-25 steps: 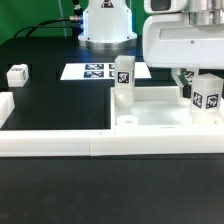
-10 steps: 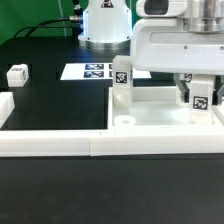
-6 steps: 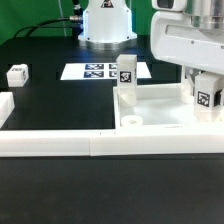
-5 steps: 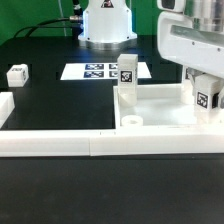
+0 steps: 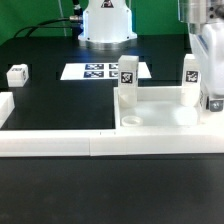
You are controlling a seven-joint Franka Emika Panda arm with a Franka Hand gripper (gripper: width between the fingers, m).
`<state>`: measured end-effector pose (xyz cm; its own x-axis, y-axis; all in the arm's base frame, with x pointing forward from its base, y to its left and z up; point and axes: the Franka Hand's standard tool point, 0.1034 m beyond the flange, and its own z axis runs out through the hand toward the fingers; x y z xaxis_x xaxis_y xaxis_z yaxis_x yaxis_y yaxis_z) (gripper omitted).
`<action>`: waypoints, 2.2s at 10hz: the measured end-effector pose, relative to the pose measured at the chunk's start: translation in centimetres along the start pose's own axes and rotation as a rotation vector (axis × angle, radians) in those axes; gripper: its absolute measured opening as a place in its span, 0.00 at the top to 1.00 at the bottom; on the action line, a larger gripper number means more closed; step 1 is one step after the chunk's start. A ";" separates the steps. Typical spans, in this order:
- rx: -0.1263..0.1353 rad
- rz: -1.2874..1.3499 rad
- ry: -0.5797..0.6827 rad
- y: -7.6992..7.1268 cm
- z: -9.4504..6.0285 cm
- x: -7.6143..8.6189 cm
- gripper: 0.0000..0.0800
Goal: Assemble square table
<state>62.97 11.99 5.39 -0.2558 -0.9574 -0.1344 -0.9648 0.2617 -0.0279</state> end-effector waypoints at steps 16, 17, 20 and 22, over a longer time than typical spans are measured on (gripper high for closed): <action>0.070 -0.157 -0.030 1.6 -8.1 0.3 0.19; 0.070 -0.157 -0.030 1.6 -8.1 0.3 0.19; 0.070 -0.164 -0.029 1.6 -8.1 0.4 0.19; 0.094 -0.341 -0.016 2.6 -9.3 3.3 0.19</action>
Offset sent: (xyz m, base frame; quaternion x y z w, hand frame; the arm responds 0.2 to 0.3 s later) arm -0.0190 0.0005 -0.0045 -0.0769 0.0398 0.0787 0.9931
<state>59.00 8.37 14.14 0.0816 -0.9897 -0.1175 -0.9843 -0.0615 -0.1652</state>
